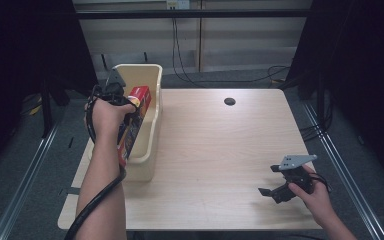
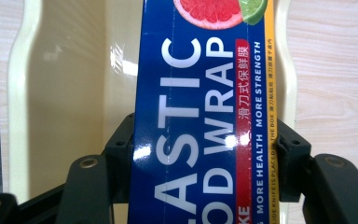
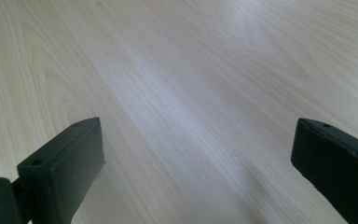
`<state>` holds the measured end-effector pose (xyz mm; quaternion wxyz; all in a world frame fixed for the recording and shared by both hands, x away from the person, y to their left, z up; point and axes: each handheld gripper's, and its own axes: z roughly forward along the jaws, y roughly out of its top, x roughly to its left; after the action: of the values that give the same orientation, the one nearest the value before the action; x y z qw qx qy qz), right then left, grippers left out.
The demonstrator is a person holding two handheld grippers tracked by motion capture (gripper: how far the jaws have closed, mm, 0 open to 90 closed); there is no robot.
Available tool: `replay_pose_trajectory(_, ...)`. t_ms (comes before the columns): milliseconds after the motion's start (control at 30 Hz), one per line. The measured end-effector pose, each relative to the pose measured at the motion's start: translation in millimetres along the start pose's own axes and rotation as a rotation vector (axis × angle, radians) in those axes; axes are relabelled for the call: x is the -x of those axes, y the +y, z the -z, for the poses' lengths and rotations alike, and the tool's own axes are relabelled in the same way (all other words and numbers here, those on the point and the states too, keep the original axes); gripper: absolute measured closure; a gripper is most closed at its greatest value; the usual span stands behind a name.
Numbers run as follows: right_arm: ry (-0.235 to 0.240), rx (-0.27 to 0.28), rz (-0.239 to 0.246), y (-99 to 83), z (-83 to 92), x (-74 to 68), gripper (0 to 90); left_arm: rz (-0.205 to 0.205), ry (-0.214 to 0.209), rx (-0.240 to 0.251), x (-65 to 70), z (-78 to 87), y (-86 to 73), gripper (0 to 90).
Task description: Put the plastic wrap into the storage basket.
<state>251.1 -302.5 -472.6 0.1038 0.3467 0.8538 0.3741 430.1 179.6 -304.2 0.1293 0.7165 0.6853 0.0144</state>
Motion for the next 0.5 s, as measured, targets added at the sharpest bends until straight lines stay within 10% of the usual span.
replay_pose_trajectory(500,-0.006,0.0,0.001,-0.3,0.4,0.0,2.6,0.015,-0.005,-0.015,-2.0,-6.3,-1.7,40.2)
